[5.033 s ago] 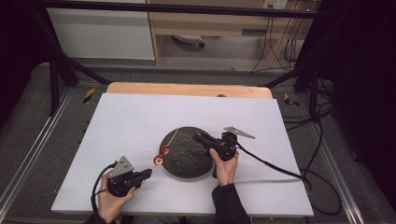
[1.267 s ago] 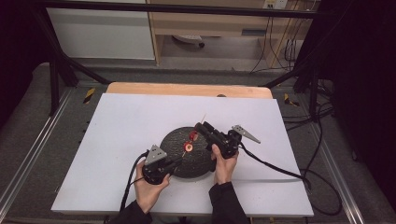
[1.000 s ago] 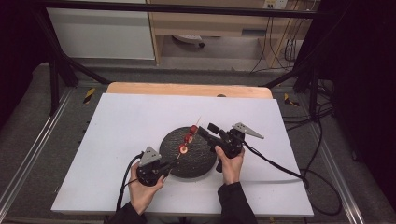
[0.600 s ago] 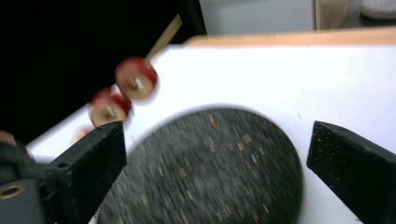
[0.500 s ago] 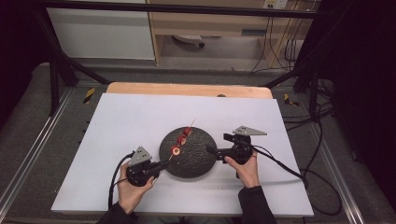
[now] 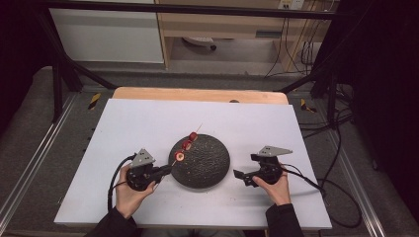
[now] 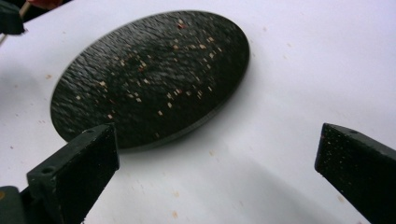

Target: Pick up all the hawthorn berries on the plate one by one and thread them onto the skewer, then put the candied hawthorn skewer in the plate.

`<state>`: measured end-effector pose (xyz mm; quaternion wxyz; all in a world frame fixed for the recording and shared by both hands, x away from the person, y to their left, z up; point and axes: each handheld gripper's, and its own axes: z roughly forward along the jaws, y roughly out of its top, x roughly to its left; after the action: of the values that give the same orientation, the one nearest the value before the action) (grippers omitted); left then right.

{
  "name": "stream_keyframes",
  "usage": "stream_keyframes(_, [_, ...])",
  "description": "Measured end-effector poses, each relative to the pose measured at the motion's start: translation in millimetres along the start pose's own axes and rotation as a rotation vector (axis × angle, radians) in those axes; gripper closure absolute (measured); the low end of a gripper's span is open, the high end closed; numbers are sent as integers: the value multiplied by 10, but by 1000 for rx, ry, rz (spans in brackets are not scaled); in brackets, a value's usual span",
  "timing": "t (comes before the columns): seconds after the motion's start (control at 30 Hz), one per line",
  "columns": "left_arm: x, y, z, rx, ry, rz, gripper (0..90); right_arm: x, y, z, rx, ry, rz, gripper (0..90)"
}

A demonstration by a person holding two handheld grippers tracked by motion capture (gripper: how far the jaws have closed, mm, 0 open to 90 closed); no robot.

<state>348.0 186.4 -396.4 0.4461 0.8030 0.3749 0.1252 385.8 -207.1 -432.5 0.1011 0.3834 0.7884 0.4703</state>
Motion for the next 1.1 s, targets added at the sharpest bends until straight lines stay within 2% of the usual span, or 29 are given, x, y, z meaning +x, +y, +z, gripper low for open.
stream_keyframes(0.3, [82, 147, 158, 60, 12, 10, 886, -114, -226, -145, 28, -33, 28, 6])
stream_keyframes(0.47, [92, 194, 289, 95, 15, 9, 886, -139, -301, -196, 49, -42, 23, 5])
stream_keyframes(0.6, [80, 228, 392, 131, 26, 22, 886, -158, -357, -242, 51, -44, 18, 6])
stream_keyframes(0.8, [65, 241, 526, 178, 24, 20, 886, -190, -427, -275, 61, -47, 25, 5])
stream_keyframes(1.1, [18, 241, 670, 250, 28, 38, 886, -184, -458, -282, 76, -53, 18, 5])
